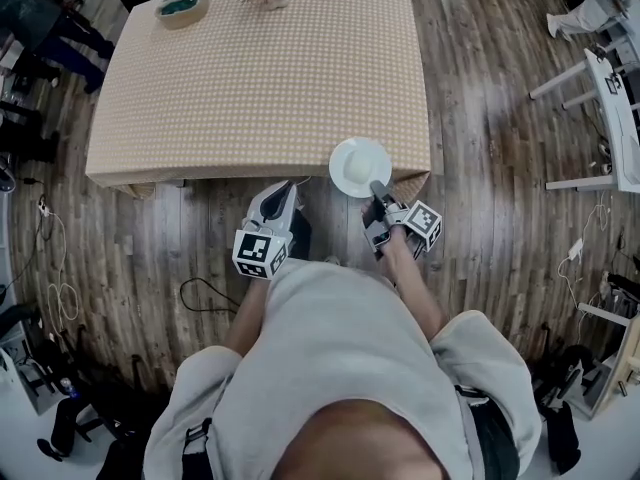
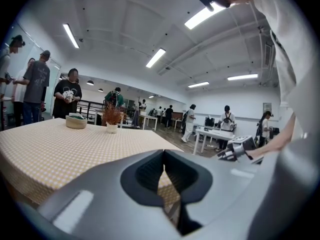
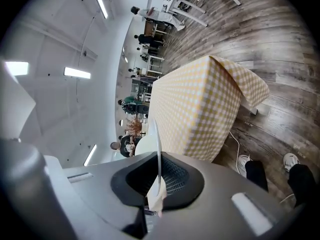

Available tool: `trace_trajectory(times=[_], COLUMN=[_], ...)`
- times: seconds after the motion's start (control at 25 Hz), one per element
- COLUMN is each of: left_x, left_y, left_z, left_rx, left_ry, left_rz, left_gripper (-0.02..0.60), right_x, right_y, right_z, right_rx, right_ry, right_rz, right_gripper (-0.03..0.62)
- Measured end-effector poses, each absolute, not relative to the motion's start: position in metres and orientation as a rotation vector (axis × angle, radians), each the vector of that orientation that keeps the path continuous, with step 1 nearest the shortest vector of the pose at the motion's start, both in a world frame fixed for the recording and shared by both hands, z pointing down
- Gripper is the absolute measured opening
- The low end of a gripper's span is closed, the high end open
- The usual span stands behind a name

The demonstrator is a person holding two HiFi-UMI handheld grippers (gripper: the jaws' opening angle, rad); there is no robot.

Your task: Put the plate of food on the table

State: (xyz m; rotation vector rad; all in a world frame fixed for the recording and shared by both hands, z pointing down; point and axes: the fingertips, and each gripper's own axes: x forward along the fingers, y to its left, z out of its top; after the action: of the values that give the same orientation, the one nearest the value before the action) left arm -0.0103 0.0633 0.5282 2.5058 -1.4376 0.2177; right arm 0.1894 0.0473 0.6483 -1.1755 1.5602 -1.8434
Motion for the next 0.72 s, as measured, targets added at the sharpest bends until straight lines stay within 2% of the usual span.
trace_trajectory(times=[0.72], left_x=[-0.094], left_y=[-0.074], left_z=[0.522], left_rx=[2.513], left_ry=[-1.358], left_rz=[0.211], left_gripper=[0.009], right_x=[0.117], right_y=[-0.077], right_z=[0.636], right_rx=[-1.24], right_ry=[1.505], right_rz=[-1.808], right_gripper=[0.009])
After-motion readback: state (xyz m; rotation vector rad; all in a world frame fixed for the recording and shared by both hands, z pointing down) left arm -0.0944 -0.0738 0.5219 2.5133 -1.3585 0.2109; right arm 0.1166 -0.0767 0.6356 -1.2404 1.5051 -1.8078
